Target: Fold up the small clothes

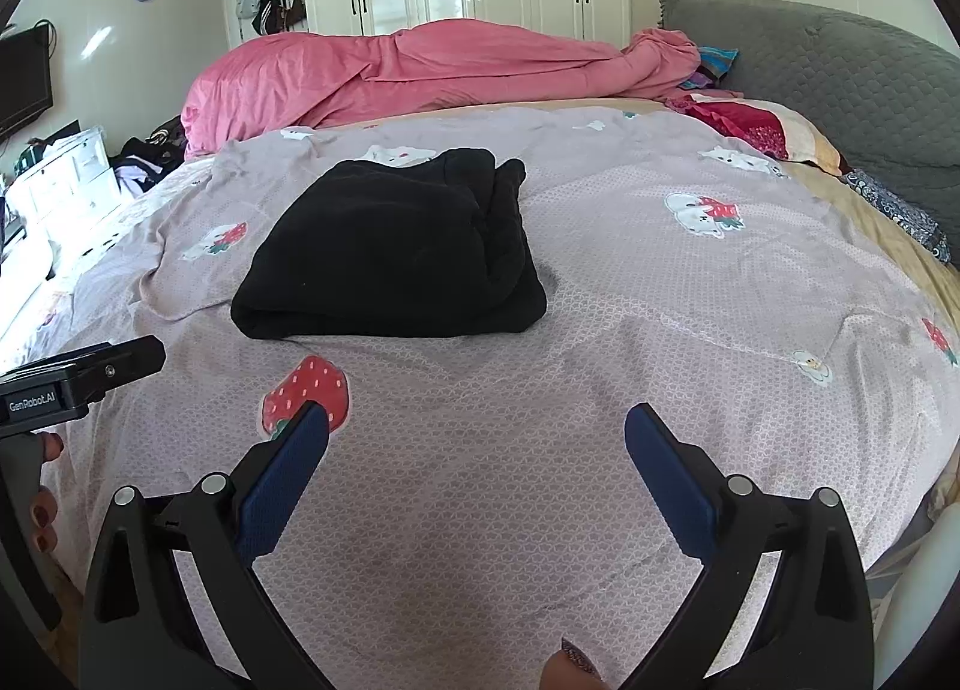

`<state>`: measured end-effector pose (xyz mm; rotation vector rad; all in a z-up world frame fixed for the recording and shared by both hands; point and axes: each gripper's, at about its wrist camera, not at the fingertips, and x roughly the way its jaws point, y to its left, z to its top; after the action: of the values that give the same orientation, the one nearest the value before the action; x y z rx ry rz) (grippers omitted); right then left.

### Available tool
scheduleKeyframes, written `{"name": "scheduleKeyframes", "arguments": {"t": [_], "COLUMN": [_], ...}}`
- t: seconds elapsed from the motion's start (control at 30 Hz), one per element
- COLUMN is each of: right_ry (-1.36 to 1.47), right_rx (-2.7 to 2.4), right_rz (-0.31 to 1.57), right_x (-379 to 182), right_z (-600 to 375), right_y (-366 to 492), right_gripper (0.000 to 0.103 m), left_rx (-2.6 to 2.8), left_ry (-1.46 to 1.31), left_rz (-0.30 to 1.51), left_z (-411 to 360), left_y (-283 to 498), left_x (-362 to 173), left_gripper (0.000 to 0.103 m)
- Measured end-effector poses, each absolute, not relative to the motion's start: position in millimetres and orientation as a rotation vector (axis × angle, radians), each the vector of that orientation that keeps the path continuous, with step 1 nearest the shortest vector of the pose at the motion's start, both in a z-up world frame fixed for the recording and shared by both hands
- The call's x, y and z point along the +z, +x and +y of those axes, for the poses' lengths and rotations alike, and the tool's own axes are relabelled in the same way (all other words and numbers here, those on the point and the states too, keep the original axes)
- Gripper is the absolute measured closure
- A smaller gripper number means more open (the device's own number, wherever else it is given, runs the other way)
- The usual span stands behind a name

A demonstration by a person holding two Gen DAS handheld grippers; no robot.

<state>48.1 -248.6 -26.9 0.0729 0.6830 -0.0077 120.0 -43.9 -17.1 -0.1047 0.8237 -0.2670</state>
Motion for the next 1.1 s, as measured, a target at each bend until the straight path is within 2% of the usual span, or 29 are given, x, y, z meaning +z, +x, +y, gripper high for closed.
{"name": "scheduleKeyframes", "arguments": {"t": [1.1], "right_ry": [0.063], "right_rx": [-0.04], "right_rz": [0.684], "right_x": [-24.0], "right_z": [-250.2], "right_y": [44.3], "right_gripper": [0.004], "left_rx": [-0.246], "left_ry": [-0.086], "left_rz": [0.826], "left_z": [-43.5], "left_y": [118.5], "left_x": [-16.1], "left_gripper": [0.009]}}
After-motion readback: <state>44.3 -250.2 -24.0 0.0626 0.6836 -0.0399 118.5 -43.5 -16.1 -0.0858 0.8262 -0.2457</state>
